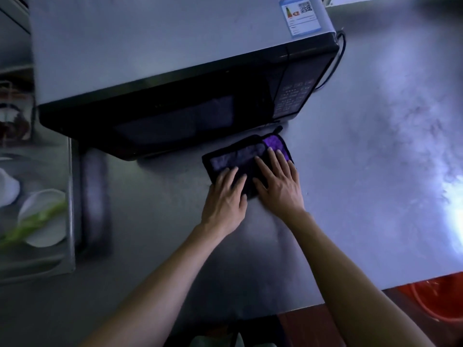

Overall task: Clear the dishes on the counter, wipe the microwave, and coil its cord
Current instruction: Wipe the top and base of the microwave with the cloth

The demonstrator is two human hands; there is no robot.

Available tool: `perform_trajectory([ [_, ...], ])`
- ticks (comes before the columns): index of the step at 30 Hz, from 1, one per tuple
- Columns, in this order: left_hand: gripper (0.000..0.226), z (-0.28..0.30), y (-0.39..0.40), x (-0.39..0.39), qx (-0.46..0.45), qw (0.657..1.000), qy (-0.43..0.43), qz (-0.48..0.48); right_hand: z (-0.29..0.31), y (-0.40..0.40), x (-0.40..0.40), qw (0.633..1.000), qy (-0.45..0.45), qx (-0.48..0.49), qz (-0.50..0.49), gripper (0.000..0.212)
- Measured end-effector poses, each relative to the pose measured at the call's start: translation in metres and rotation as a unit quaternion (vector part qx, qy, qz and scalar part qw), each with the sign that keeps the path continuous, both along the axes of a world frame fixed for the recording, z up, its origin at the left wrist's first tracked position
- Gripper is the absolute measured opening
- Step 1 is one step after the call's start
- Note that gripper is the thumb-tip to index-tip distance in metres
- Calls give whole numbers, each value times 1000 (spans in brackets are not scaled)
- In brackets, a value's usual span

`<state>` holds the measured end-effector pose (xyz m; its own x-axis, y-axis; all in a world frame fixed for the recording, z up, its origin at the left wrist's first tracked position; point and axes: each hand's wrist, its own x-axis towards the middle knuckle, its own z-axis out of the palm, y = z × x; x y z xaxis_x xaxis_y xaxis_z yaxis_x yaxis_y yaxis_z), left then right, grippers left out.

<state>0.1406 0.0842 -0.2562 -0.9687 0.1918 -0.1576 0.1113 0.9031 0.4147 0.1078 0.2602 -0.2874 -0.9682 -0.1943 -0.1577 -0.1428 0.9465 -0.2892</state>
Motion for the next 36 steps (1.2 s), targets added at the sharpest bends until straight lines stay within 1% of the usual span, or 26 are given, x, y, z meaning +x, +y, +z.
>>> perform_trajectory([
  [4,57,-11,6,-10,-62,997,5,-38,-1,7,-6,1000,-16,15,-21,62],
  [8,59,-17,15,-29,-92,994,-11,-57,1,15,-19,999,-23,22,-32,61],
  [12,60,-19,24,-45,-101,993,-8,-51,4,21,-38,999,-21,32,-17,62],
  [15,63,-20,26,-56,-98,994,-9,-50,5,27,-41,998,-5,41,39,60],
  [17,64,-21,26,-65,-99,994,-13,-52,4,29,-44,997,-20,43,62,59],
  [23,63,-22,25,-71,-87,995,-18,-48,8,22,-61,998,-41,34,40,59],
  [29,63,-20,-5,-59,-86,995,-13,-52,11,-3,-54,996,-51,42,60,61],
  [36,65,-21,-86,-32,-83,996,-21,3,16,-89,-39,992,-61,36,100,60],
])
